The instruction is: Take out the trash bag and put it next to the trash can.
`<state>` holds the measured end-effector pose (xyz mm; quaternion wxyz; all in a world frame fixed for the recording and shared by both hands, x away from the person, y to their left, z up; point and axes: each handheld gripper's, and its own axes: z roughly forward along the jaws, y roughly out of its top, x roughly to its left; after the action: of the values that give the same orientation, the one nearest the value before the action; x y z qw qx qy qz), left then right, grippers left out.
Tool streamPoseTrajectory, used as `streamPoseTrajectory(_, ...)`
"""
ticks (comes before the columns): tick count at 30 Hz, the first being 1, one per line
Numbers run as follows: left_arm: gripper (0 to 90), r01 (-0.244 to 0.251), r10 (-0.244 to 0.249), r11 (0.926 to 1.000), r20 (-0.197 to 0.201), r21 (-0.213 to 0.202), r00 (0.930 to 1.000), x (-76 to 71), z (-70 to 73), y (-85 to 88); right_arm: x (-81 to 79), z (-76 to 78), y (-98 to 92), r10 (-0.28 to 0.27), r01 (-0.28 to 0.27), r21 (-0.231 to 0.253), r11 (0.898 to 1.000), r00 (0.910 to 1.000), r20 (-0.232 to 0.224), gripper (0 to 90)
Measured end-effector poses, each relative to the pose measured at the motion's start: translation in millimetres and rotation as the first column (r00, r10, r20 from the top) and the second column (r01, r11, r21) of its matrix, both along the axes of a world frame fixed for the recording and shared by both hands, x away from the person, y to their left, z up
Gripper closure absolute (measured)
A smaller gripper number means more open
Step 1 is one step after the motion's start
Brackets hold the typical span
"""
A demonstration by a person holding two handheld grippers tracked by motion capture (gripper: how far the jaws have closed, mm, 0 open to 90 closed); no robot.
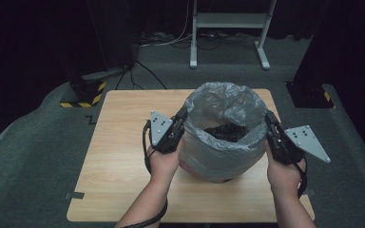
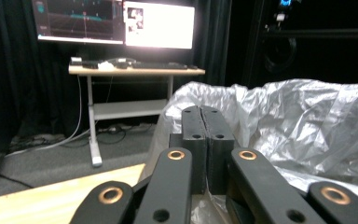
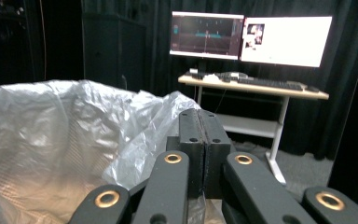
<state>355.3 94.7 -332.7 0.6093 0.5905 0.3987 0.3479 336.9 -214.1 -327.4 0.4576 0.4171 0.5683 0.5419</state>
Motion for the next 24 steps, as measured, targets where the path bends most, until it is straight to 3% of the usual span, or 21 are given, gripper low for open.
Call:
streamPoseTrajectory(2,88.9,0.008,-0.007,0.9997,0.022,-0.025,0.9997,-2.8,5.3,1.5,-4.3,4.8,1.6,-0.001,0.001,0.002,1.000,0.9994,0.035,89.9)
streamPoseTrajectory(3,88.9,0.008,-0.005,0.9991,0.053,-0.042,0.9986,-5.8,12.0,2.5,-5.6,7.2,1.9,-0.003,0.003,0.002,1.000,0.9988,0.048,89.9)
streamPoseTrajectory(9,89.0,0.015,-0.006,0.9970,0.118,-0.076,0.9930,-11.2,29.3,4.5,-11.0,22.6,2.1,-0.011,0.009,0.017,1.000,0.9950,0.099,89.9)
streamPoseTrajectory(11,89.0,0.025,-0.012,0.9955,0.145,-0.091,0.9893,-13.9,35.9,5.0,-14.0,29.3,2.3,-0.020,0.017,0.022,1.000,0.9919,0.125,89.9)
streamPoseTrajectory(12,89.0,0.036,-0.015,0.9927,0.181,-0.115,0.9833,-17.4,42.2,5.5,-17.4,35.9,2.5,-0.025,0.022,0.027,0.999,0.9879,0.153,89.9)
streamPoseTrajectory(13,89.1,0.036,-0.015,0.9927,0.181,-0.115,0.9833,-17.4,42.2,5.5,-17.4,35.9,2.5,-0.025,0.022,0.027,0.999,0.9879,0.153,89.9)
streamPoseTrajectory(14,89.0,0.041,-0.016,0.9922,0.207,-0.118,0.9783,-21.2,47.7,4.0,-20.9,42.4,2.9,-0.034,0.029,0.030,0.999,0.9828,0.182,89.9)
streamPoseTrajectory(17,89.1,0.043,-0.017,0.9928,0.225,-0.112,0.9742,-24.0,49.5,3.8,-24.4,47.6,3.6,-0.037,0.031,0.033,0.999,0.9783,0.204,89.9)
streamPoseTrajectory(20,89.0,0.039,-0.014,0.9924,0.211,-0.117,0.9774,-25.1,42.0,8.5,-34.7,50.8,10.5,-0.052,0.052,0.009,0.999,0.9635,0.263,89.7)
streamPoseTrajectory(21,89.0,0.039,-0.014,0.9924,0.211,-0.117,0.9774,-25.1,42.0,8.5,-34.7,50.8,10.5,-0.052,0.052,0.009,0.999,0.9635,0.263,89.7)
streamPoseTrajectory(22,89.0,0.036,-0.011,0.9920,0.197,-0.121,0.9804,-25.2,36.2,10.2,-40.9,49.7,18.3,-0.056,0.060,-0.002,0.998,0.9520,0.301,89.6)
streamPoseTrajectory(24,89.0,0.037,-0.012,0.9906,0.185,-0.132,0.9828,-24.7,31.0,11.3,-46.2,49.8,26.2,-0.042,0.044,0.000,0.999,0.9474,0.317,89.7)
